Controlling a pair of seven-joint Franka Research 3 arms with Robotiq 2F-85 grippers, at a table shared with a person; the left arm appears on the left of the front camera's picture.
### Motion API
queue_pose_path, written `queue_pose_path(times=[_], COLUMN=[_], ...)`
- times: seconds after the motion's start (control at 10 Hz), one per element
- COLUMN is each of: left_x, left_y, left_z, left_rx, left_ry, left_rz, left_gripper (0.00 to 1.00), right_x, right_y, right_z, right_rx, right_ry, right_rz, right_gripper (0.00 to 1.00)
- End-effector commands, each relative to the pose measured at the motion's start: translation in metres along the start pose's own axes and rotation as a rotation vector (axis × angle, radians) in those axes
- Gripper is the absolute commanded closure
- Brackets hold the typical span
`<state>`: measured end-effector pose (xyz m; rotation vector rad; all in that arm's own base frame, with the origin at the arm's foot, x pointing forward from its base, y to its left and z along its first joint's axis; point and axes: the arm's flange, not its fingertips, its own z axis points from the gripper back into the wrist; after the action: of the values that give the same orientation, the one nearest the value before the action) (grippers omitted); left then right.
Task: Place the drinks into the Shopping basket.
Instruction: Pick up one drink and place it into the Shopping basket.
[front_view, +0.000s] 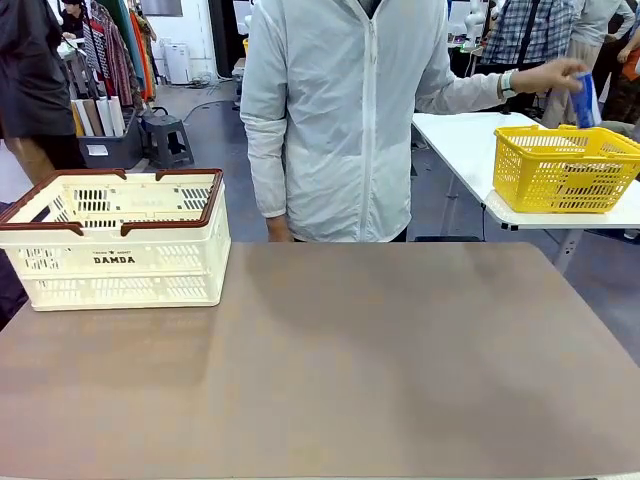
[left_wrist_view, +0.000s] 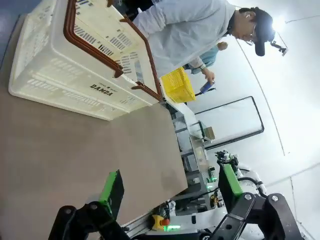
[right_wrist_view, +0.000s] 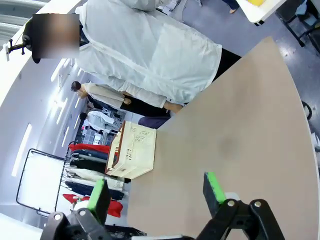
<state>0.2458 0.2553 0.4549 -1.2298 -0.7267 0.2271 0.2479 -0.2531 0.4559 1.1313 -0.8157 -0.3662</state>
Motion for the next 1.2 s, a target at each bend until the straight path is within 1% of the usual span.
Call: queue_pose_path(times=[0.0,1.1], left_x=[-0.0068,-0.0068], left_y=[0.0019,0.0019], left_z=[0.0128,0.0128], left_rx=[-0.067,-0.067], left_ry=[-0.018,-0.018], left_rz=[0.01,0.01], left_gripper=[0.0,0.0], right_x=[-0.0006,-0.0006], right_y=[0.0017,0.0017], right_z=[0.0063,0.0063], right_rx=[0.025,0.025], right_ry=[-0.001,-0.001], right_rz=[-0.027,-0.027], right_gripper=[0.0,0.0])
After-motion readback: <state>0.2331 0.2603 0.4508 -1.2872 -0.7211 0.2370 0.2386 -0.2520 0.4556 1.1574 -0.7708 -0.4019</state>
